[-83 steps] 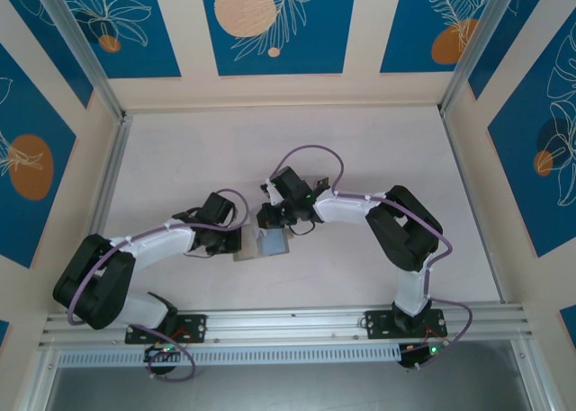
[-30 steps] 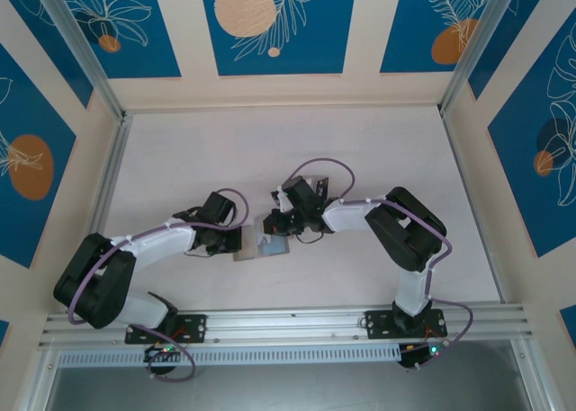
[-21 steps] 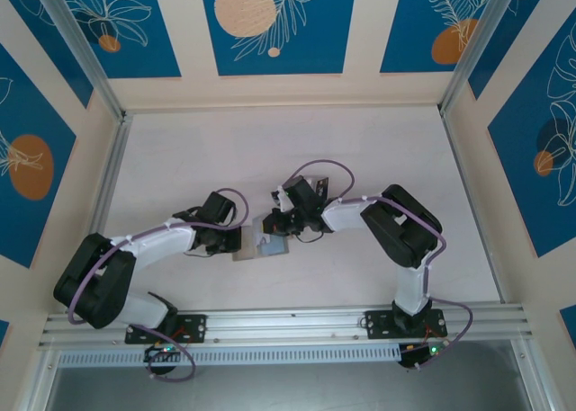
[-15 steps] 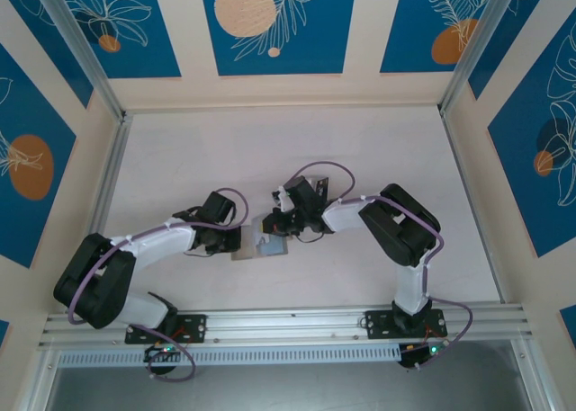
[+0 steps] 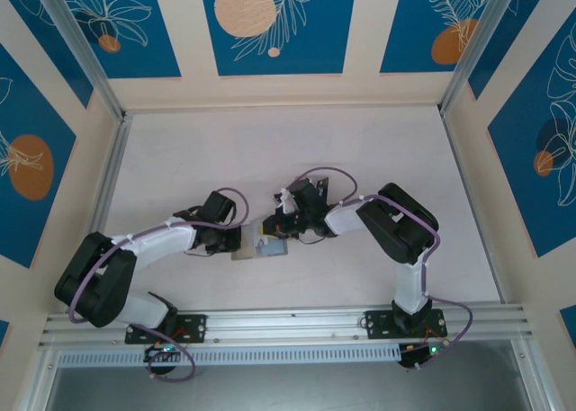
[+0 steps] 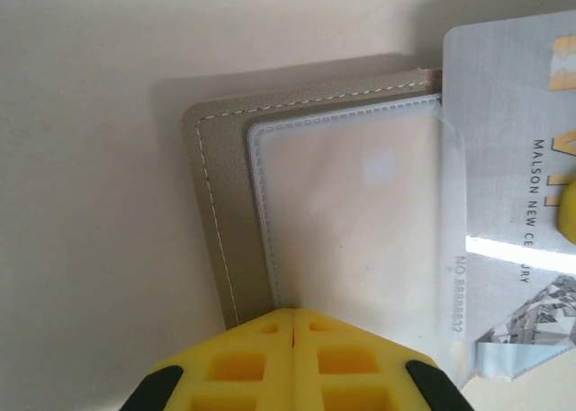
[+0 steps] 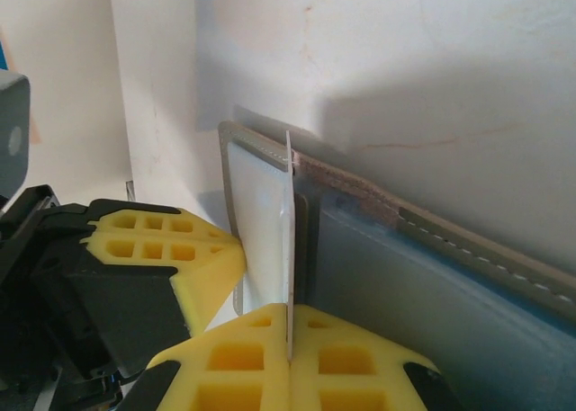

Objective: Put the credit cards into the card holder

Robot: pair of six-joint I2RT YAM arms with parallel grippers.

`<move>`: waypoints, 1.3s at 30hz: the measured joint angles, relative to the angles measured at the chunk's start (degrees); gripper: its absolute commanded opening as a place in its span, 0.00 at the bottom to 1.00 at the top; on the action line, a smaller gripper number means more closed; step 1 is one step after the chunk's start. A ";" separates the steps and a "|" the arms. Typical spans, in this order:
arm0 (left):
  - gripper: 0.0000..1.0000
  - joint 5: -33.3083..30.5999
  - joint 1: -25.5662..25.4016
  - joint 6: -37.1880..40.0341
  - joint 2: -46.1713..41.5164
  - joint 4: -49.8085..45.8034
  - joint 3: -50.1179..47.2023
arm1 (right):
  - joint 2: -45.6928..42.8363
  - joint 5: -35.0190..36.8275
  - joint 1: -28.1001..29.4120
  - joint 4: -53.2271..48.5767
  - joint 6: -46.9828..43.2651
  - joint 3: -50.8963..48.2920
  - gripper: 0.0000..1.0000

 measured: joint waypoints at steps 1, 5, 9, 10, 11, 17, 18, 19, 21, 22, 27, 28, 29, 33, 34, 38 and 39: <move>0.05 0.00 0.00 0.00 0.00 0.00 0.00 | 0.02 -0.17 -0.02 0.09 0.15 0.00 0.00; 0.05 0.00 0.00 0.00 0.11 0.00 0.02 | 0.33 -0.72 -0.04 0.42 0.57 0.00 0.00; 0.05 0.02 0.00 0.00 0.15 -0.02 0.09 | 0.83 -0.76 0.39 0.57 0.57 0.00 0.00; 0.05 0.04 0.00 0.00 0.24 -0.04 0.15 | 0.85 -0.76 0.55 0.57 0.57 -0.02 0.00; 0.05 0.04 0.00 0.00 0.26 -0.17 0.22 | 0.85 -0.74 0.72 0.57 0.57 -0.02 0.00; 0.05 0.07 0.00 0.00 0.31 -0.20 0.24 | 0.83 -0.57 0.87 0.48 0.48 -0.55 0.00; 0.05 0.07 0.00 0.00 0.31 -0.22 0.24 | 0.79 -0.57 0.90 0.39 0.33 -0.72 0.00; 0.05 0.07 0.00 -0.02 0.31 -0.20 0.24 | 0.76 -0.57 0.94 0.42 0.28 -0.90 0.00; 0.05 0.07 0.00 -0.02 0.31 -0.20 0.24 | 0.42 -0.59 1.11 0.31 0.26 -1.33 0.00; 0.05 0.07 0.00 -0.02 0.35 -0.20 0.24 | 0.20 -0.57 1.20 0.13 0.24 -1.51 0.00; 0.05 0.24 0.00 -0.02 0.48 0.04 0.28 | -0.48 -0.11 1.49 0.46 0.09 -2.67 0.00; 0.05 0.26 0.00 -0.02 0.59 0.09 0.33 | -0.59 -0.04 1.51 0.59 0.09 -2.86 0.00; 0.05 0.28 0.00 0.00 0.63 0.17 0.39 | -0.61 0.07 1.53 0.61 0.09 -2.91 0.00; 0.05 0.28 0.00 -0.02 0.63 0.17 0.39 | -0.57 0.07 1.57 0.50 -0.22 -2.75 0.00; 0.05 0.28 0.00 -0.02 0.63 0.17 0.39 | -0.52 0.04 1.60 0.28 -0.39 -2.56 0.00; 0.05 0.28 0.00 0.00 0.61 0.15 0.39 | 0.68 -0.39 2.14 -1.90 -1.51 0.04 0.00; 0.05 0.31 0.00 -0.02 0.61 0.17 0.39 | 1.03 -0.37 2.40 -2.54 -1.88 0.81 0.00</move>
